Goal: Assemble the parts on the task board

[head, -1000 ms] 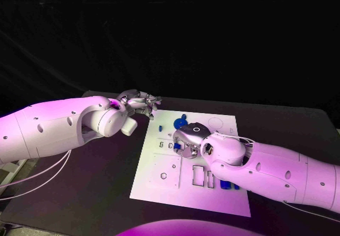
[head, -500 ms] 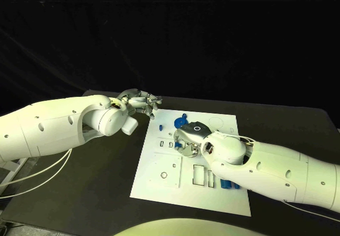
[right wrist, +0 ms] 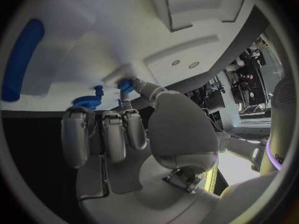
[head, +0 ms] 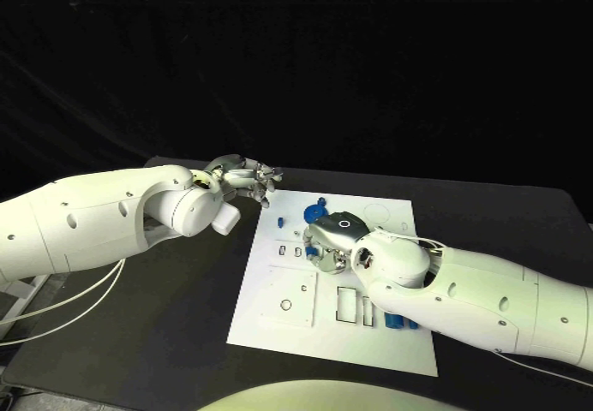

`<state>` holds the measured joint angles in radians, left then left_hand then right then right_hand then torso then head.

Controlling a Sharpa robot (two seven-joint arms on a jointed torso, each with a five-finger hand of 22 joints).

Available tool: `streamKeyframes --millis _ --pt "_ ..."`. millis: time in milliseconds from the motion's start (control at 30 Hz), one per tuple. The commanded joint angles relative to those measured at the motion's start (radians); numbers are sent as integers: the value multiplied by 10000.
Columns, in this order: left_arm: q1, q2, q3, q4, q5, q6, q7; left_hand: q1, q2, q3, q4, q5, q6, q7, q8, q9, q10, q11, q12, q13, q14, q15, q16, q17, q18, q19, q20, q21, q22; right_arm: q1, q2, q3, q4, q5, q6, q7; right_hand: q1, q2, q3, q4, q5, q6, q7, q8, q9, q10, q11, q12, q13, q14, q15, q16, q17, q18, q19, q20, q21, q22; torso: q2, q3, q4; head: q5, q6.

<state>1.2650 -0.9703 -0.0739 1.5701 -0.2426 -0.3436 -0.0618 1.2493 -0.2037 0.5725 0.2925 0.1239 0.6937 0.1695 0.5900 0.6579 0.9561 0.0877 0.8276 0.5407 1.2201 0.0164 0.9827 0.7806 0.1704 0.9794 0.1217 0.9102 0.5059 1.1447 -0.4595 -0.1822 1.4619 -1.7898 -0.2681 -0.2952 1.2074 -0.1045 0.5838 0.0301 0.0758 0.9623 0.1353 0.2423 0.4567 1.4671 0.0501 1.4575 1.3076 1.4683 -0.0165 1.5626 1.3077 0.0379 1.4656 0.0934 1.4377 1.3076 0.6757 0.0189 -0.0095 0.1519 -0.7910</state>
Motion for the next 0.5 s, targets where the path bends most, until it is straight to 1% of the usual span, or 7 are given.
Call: streamKeyframes --millis 33,100,200,267,400,467,500 --pt "6 2 4 20 -38 146 75 41 51 60 -16 17 -66 -23 60 -20 -55 -5 -59 -20 -67 27 -37 -18 132 52 -12 -43 -16 -16 -85 -1 98 54 -857 182 -46 -57 63 -37 253 184 -144 226 178 80 -83 60 1463 990 -80 29 2469 -56 333 -91 76 1928 -13 3 0 -21 46" --pt "4 -10 1 29 -38 166 159 41 29 54 -11 13 -125 -6 30 -63 -57 4 -54 -45 -71 31 -46 -34 132 64 -11 -64 -29 -22 -209 1 212 220 -1352 402 -92 -85 54 -32 296 182 -144 240 182 91 -85 69 1473 991 -83 31 2474 -60 343 -96 92 1939 -14 -1 11 -37 78" --pt "2 -38 -5 47 -5 192 306 37 -4 44 -9 9 -221 24 -39 -163 -57 26 -40 -88 -69 45 -44 -38 130 85 -4 -100 -52 -26 -396 8 367 534 -1952 761 -142 -114 42 -20 325 170 -143 245 183 100 -85 75 1480 991 -85 31 2473 -66 356 -100 113 1952 -15 -2 13 -34 120" --pt "-2 -70 -13 63 122 217 490 35 -12 43 -10 7 -268 42 -84 -233 -56 40 -32 -114 -74 55 -51 -51 128 97 1 -121 -66 -28 -614 18 522 1022 -2519 1236 -189 -121 53 -6 405 138 -138 239 178 107 -83 77 1485 993 -85 33 2479 -67 360 -103 116 1956 -14 1 3 -18 165" --pt "-32 -139 -30 91 487 245 858 83 8 76 -19 12 -293 67 -191 -419 -53 58 -10 -171 -88 73 -59 -70 127 116 14 -170 -95 -28 -1034 49 810 2105 -3440 2188 -256 -164 46 10 445 61 -111 206 160 74 -65 35 1443 990 -76 29 2468 -56 335 -102 71 1935 -20 5 -20 19 216" --pt "-79 -179 -34 112 646 253 1042 110 27 98 -21 14 -215 66 -229 -522 -57 55 3 -200 -96 75 -63 -78 127 124 19 -195 -110 -27 -1253 71 957 2699 -3839 2675 -262 -168 44 12 444 58 -110 205 160 74 -64 35 1443 990 -75 29 2468 -59 342 -102 82 1942 -21 2 -32 12 256" --pt "-113 -201 -35 125 727 266 1143 114 45 119 -15 8 -33 50 -282 -683 -68 41 22 -240 -109 72 -68 -92 131 135 20 -230 -129 -27 -1370 83 1032 3037 -4030 2936 -264 -169 43 12 444 57 -109 205 159 70 -63 31 1439 992 -74 31 2474 -61 345 -101 88 1945 -22 1 -34 3 287"
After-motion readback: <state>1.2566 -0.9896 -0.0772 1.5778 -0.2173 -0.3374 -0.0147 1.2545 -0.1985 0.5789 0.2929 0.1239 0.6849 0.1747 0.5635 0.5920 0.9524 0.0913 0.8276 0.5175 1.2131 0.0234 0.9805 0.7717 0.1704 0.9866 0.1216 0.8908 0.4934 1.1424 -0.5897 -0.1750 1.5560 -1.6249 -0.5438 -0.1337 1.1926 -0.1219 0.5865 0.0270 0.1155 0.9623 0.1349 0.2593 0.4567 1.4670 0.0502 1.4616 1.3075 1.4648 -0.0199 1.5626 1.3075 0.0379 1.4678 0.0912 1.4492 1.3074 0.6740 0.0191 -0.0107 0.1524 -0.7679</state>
